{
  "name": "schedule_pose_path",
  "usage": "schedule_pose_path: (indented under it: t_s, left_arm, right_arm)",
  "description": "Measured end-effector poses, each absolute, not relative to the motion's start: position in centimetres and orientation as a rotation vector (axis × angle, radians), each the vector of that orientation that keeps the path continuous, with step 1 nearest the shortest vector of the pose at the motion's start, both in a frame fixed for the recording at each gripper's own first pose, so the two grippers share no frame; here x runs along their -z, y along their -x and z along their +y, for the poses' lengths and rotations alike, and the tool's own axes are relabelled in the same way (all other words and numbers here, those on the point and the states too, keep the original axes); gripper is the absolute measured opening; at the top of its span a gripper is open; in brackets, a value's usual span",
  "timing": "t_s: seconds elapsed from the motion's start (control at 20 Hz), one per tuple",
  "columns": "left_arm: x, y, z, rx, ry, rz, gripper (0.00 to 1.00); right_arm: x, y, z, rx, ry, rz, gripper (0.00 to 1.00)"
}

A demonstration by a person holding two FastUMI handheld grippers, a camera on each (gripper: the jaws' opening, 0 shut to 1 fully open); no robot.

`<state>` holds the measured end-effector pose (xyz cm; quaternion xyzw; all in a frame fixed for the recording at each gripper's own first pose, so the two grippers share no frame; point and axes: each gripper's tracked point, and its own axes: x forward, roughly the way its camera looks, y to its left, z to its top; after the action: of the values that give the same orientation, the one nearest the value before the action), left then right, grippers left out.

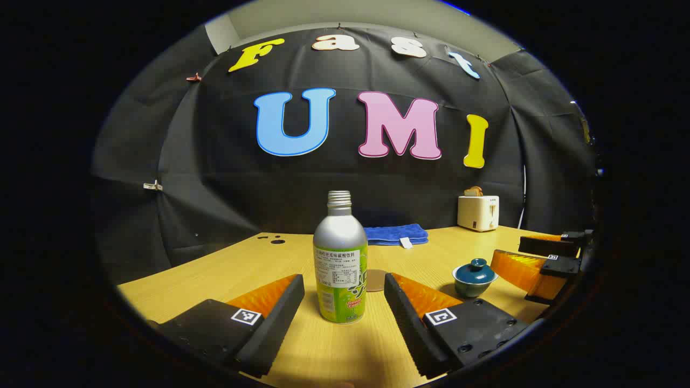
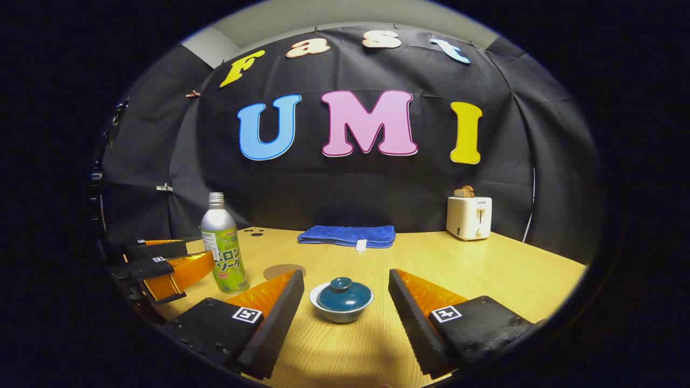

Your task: Open the teacup lid with one hand, grasp the water bottle and pour water into the teacup with the other hand; after pouring, place the water bottle on the coaster and then close the teacup lid.

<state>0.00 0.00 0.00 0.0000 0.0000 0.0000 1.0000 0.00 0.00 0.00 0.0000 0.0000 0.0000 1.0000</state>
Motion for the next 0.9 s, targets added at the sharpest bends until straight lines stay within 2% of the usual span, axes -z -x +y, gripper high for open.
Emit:
schedule_pose_path:
  t_s: [0.9]
  left_arm:
    - [-0.2, -1.1, -0.5, 0.035, 0.001, -0.006, 0.95]
  right_arm:
    - [0.1, -1.8, 0.3, -0.007, 0.001, 0.001, 0.98]
